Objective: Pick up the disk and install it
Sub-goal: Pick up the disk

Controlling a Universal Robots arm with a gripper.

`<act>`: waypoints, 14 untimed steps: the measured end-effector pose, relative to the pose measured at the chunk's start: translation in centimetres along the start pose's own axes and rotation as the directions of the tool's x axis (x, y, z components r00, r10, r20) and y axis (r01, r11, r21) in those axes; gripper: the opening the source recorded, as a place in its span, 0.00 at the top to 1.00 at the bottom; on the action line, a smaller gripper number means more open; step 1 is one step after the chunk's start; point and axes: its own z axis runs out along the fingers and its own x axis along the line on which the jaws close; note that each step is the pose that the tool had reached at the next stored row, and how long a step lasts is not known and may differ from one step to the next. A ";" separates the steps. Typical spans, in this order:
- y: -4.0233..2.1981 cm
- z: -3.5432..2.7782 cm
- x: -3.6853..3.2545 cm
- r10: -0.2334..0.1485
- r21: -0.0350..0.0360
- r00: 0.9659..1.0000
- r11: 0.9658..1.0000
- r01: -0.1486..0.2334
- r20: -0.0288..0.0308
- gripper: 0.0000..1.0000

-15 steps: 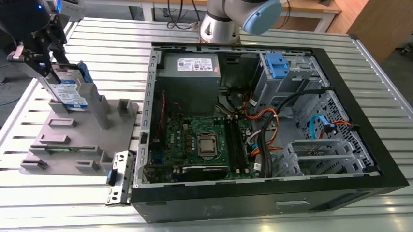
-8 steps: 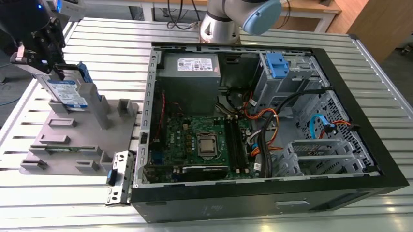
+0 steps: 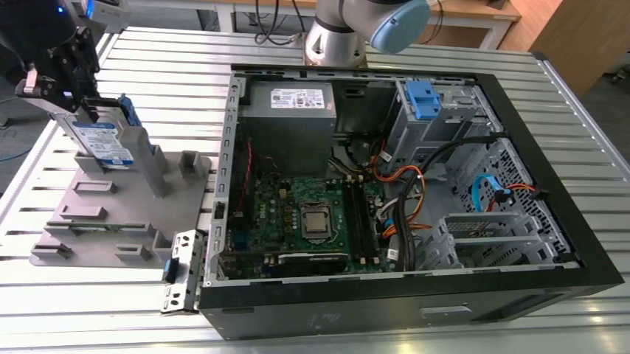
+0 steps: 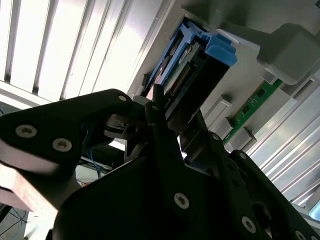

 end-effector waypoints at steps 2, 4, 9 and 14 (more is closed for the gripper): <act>0.00 -0.01 0.00 0.000 0.000 1.000 1.000 0.000 0.000 0.61; 0.00 -0.01 0.00 0.000 0.000 1.000 1.000 0.000 0.000 0.61; 0.00 -0.03 0.00 0.000 0.000 1.000 1.000 0.000 0.000 0.60; 0.01 -0.04 -0.01 0.000 -0.001 1.000 1.000 0.000 0.011 0.54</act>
